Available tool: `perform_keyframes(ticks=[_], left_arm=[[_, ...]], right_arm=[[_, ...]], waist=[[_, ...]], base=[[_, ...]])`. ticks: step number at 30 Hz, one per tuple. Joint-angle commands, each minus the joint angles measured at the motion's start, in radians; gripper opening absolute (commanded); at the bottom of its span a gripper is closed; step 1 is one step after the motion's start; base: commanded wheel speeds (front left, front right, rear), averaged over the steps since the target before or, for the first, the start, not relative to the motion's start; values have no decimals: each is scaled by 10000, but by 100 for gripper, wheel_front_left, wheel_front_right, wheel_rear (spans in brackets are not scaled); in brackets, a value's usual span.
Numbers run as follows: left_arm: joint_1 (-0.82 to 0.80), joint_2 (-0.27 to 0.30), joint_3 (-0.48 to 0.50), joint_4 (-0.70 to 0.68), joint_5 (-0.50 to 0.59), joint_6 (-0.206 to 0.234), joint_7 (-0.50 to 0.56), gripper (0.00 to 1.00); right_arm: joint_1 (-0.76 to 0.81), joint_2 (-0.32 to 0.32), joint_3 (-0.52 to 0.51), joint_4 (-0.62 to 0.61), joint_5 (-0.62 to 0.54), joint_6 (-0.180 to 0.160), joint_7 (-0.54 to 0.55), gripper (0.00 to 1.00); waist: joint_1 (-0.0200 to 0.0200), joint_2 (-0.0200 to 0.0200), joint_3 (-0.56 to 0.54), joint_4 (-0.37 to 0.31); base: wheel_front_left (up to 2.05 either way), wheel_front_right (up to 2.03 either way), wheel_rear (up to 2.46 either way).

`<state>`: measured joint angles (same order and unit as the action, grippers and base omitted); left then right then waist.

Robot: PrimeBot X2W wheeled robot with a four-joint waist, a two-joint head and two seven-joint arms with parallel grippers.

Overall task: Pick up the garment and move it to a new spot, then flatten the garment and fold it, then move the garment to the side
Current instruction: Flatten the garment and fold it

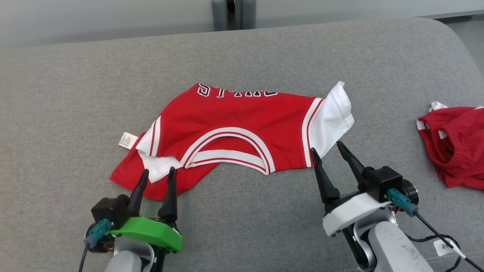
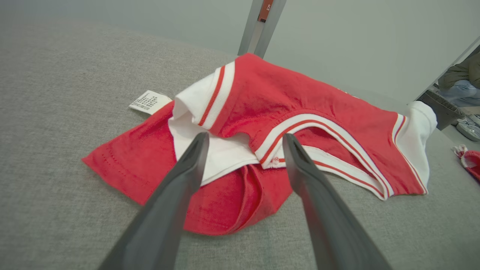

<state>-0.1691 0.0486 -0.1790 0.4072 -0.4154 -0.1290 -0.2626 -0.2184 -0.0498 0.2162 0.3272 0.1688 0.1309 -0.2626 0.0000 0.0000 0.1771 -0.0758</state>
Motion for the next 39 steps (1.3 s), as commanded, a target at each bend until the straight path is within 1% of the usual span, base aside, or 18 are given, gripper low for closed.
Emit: perform_keyframes(ticks=[1, 7, 12, 21, 24, 25, 26, 27, 32, 36, 38, 39], left_arm=[[-273, 36, -90, 169, -94, -22, -26, 100], [-890, 40, -130, 953, -383, -27, -26, 100], [-1307, 44, 75, 1524, -502, -29, -26, 100], [-1559, 47, 114, 1776, -491, -30, -13, 100], [-1606, 47, 119, 1632, -517, -30, -14, 100], [-1633, 47, 119, 1538, -459, -31, -16, 96], [-1653, 47, 111, 1465, -401, -31, -16, 45], [-1683, 50, 146, 1338, -396, -31, -16, 0], [-1912, 67, 262, 604, -107, -29, -16, 0], [-2695, 176, 223, -155, 113, -30, -16, 0], [-3392, 341, -70, -224, -20, -30, -14, 0], [-3848, 560, -414, -118, 22, -30, -16, 0]], right_arm=[[26, -22, 41, -91, 48, -5, -27, 100], [-189, -23, 157, -200, 137, -5, -27, 100], [-312, -17, 162, -232, 182, -5, -27, 100], [-349, -18, 62, -166, 236, -5, -27, 100], [-367, -19, 56, -164, 264, -5, -27, 100], [-357, -19, 58, -174, 280, -5, -27, 100], [-353, -19, 59, -180, 300, -5, -27, 100], [-348, -19, 50, -190, 324, -5, -27, 100], [-368, -18, 98, -109, 451, -5, -27, 100], [-386, -19, 105, -102, 515, -5, -27, 100], [-423, -18, 157, -73, 591, -5, -27, 100], [-457, -24, 177, -70, 648, -5, -27, 100]], waist=[[0, 0, 236, -318], [0, 0, 598, -799], [0, 0, 816, -1084], [0, 0, 969, -1235], [0, 0, 1006, -1254], [0, 0, 1016, -1260], [0, 0, 1024, -1264], [0, 0, 1030, -1267], [0, 0, 1060, -1312], [0, 0, 1093, -1366], [0, 0, 1111, -1437], [0, 0, 1128, -1500]], base=[[0, 0, 0], [0, 0, 0], [0, 0, 0], [0, 0, 0], [0, 0, 0], [0, 0, 0], [0, 0, 0], [0, 0, 0], [0, 0, 0], [0, 0, 0], [0, 0, 0], [0, 0, 0]])
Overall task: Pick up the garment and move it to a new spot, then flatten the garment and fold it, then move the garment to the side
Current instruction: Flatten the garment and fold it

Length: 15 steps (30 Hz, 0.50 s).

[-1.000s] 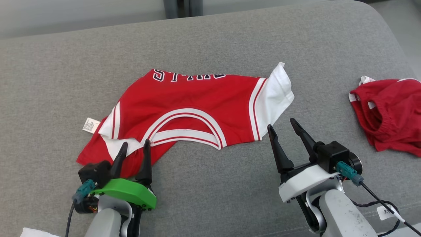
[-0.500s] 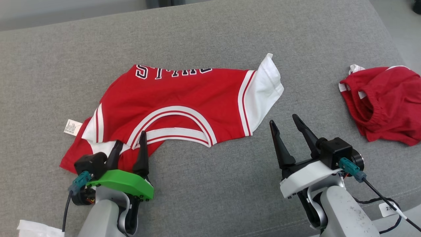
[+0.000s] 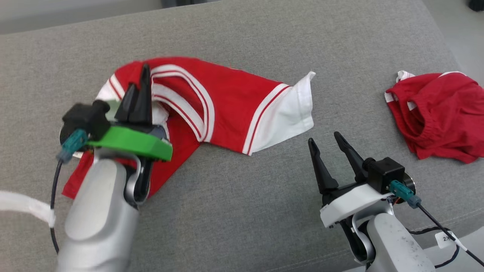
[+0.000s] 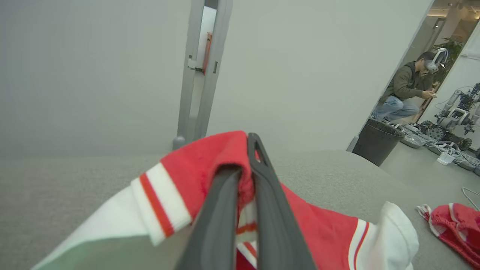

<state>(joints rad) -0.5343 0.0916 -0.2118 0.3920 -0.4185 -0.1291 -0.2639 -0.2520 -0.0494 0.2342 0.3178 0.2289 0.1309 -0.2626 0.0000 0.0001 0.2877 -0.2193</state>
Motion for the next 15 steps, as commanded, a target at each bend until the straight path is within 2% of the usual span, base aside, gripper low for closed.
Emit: perform_keyframes(ticks=[1, 8, 13, 15], left_arm=[[-480, 244, -293, 116, 20, -28, 4, 0], [-3710, 1792, -1653, 1544, -396, -16, 1006, 0], [-5139, 2742, -2442, 2629, -595, -11, 1625, 0], [-5531, 3107, -2594, 3042, -805, -11, 1768, 52]], right_arm=[[-148, -26, 10, 14, 101, -5, -27, 100], [-327, -25, 395, -93, 661, -5, -27, 100], [-458, -21, 762, -188, 1096, -5, -27, 100], [-476, -17, 849, -218, 1236, -5, -27, 100]], waist=[[0, -1, 44, -106], [0, -1, 463, -820], [0, -1, 957, -1454], [0, -1, 1153, -1643]], base=[[0, 0, 0], [0, 0, 0], [0, 0, 0], [0, 0, 0]])
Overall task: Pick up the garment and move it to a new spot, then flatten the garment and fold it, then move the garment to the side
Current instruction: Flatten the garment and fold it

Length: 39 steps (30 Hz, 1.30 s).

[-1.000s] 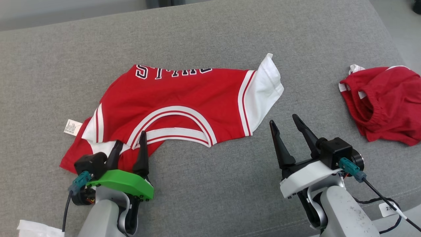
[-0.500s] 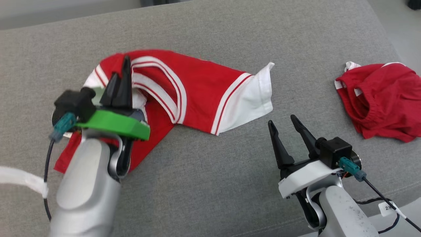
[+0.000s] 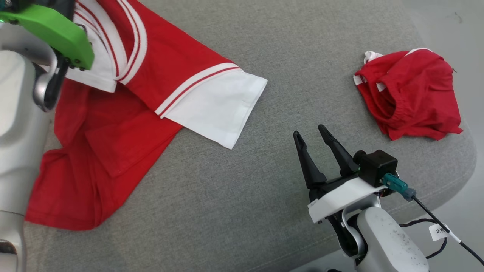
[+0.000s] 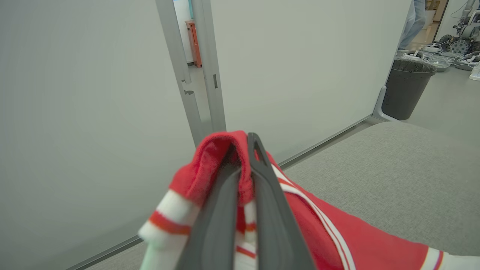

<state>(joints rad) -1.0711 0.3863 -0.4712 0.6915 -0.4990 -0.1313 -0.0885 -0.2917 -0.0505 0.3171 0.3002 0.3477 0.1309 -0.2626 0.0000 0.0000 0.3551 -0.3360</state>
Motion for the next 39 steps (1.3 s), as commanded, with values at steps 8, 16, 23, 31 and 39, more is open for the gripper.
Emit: perform_keyframes(ticks=[8, 16, 23, 31, 39], left_arm=[[125, 608, -110, 1560, -752, 10, -525, 100], [1807, -456, 166, 2203, -1399, 12, -1703, 100], [4097, -1437, 1315, 872, -1296, 75, -1760, 100], [6397, -2693, 2469, -8, -577, 43, -1765, 100], [7474, -3255, 2213, -297, -189, 0, -1766, 100]], right_arm=[[13, -5, -153, 24, 77, -5, -27, 100], [21, -16, -568, 237, -500, -5, -27, 100], [355, -16, -736, 366, -848, -5, -27, 100], [677, -14, -1102, 427, -1044, -5, -27, 100], [824, -14, -1385, 480, -1054, -5, -27, 100]], waist=[[0, 0, 458, -389], [0, 0, -215, 679], [0, 0, -930, 1269], [0, 0, -1434, 1566], [0, 0, -1599, 1674]], base=[[0, 0, 0], [0, 0, 0], [0, 0, 0], [0, 0, 0], [0, 0, 0]])
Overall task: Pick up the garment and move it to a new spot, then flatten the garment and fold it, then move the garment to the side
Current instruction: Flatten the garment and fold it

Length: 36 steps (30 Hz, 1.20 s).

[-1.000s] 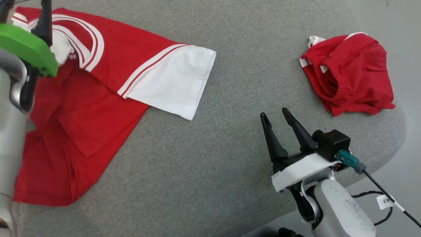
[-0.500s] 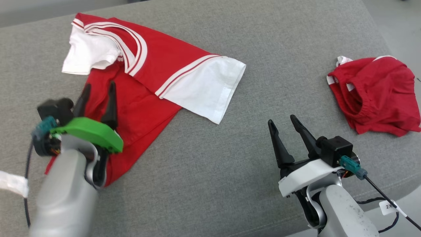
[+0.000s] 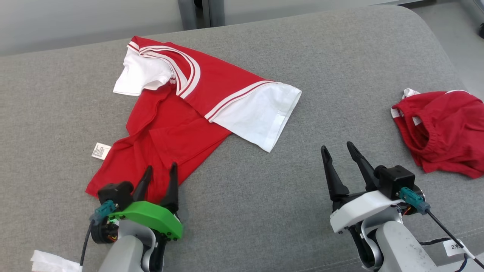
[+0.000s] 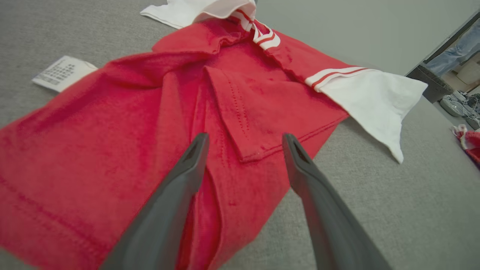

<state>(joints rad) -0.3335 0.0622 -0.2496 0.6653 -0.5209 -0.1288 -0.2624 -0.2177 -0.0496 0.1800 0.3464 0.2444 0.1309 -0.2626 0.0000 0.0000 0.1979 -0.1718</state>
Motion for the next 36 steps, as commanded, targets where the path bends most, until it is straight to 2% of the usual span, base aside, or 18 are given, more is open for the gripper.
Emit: perform_keyframes(ticks=[1, 7, 20, 31, 33, 34, 36], left_arm=[[139, -33, -26, -53, -76, -25, -27, 100], [-19, -67, -374, -8, -41, -30, -28, 100], [-671, -77, -283, 735, -119, -29, -5, 100], [-1031, -9, -111, 266, -152, -30, -7, 100], [-942, -8, -68, 200, -157, -30, -7, 25], [-923, -7, -7, 141, -118, -30, -7, 0], [-821, -6, 173, 137, -91, -30, -9, 0]], right_arm=[[80, -22, 1, 11, -34, -5, -27, 100], [-24, -24, 55, -27, -72, -5, -27, 100], [-200, -19, 134, -133, -51, -5, -27, 100], [-340, -21, 172, -205, -23, -5, -27, 100], [-341, -22, 175, -178, -32, -5, -27, 100], [-340, -21, 166, -155, -39, -5, -27, 100], [-309, -22, 133, -112, -63, -5, -27, 100]], waist=[[0, 0, -19, 32], [0, 0, 104, -41], [0, 0, 552, -345], [0, 0, 842, -526], [0, 0, 839, -535], [0, 0, 833, -529], [0, 0, 771, -490]], base=[[0, 0, 0], [0, 0, 0], [0, 0, 0], [0, 0, 0], [0, 0, 0], [0, 0, 0], [0, 0, 0]])
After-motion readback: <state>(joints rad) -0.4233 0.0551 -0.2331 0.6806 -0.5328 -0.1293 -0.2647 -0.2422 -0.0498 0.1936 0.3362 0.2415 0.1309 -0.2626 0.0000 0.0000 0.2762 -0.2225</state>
